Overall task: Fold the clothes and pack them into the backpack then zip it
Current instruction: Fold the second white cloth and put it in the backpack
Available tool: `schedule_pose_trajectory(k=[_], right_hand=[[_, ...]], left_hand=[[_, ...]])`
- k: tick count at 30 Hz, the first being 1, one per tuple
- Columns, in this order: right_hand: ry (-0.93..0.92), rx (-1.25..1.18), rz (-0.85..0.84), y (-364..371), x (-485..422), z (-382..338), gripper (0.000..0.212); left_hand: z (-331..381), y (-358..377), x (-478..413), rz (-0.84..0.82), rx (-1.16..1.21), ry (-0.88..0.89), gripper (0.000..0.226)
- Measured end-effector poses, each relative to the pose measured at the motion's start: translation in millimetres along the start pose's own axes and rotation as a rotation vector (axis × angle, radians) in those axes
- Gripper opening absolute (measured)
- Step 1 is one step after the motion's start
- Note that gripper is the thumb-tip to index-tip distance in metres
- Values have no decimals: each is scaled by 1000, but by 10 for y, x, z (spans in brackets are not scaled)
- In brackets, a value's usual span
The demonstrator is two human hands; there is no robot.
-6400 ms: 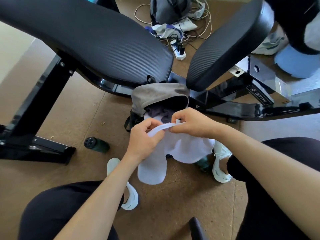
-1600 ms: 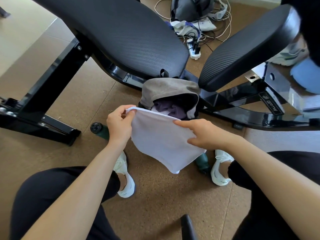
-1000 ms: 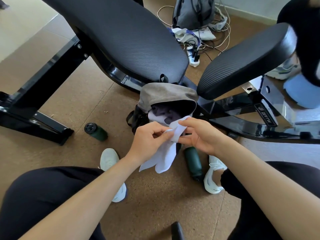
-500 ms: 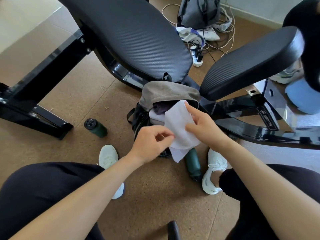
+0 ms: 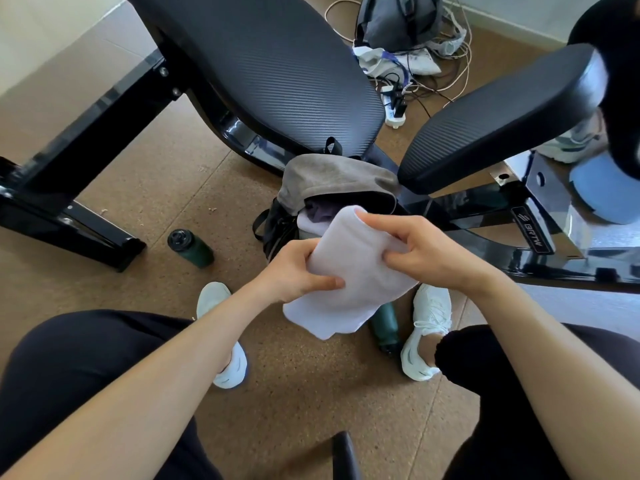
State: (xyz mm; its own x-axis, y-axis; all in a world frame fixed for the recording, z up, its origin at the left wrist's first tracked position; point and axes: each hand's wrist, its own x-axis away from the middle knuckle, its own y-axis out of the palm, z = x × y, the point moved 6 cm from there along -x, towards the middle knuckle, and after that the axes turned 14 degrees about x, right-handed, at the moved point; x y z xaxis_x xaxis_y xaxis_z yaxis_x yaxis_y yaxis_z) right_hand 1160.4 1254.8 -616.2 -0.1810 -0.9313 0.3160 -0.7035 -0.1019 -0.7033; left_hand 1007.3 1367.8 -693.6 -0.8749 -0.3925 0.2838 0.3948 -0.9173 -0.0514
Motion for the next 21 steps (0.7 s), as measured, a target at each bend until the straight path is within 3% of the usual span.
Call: schedule_pose_trajectory(k=[4,12,18,21], right_hand=[[37,-74,139,-161,20,89,85],[201,-32,230,-218,6,338,81],[68,-105,130,-164,2,137,84],[58,-66,59,-80,-22,99,84]], left_hand=[[-134,-60,14,38,-78,-134,35],[-397,-195,23,71,-204,-342,49],[-395,-261,31,159,-135,-251,42],[-343,-270,23,201,-127,-211,53]])
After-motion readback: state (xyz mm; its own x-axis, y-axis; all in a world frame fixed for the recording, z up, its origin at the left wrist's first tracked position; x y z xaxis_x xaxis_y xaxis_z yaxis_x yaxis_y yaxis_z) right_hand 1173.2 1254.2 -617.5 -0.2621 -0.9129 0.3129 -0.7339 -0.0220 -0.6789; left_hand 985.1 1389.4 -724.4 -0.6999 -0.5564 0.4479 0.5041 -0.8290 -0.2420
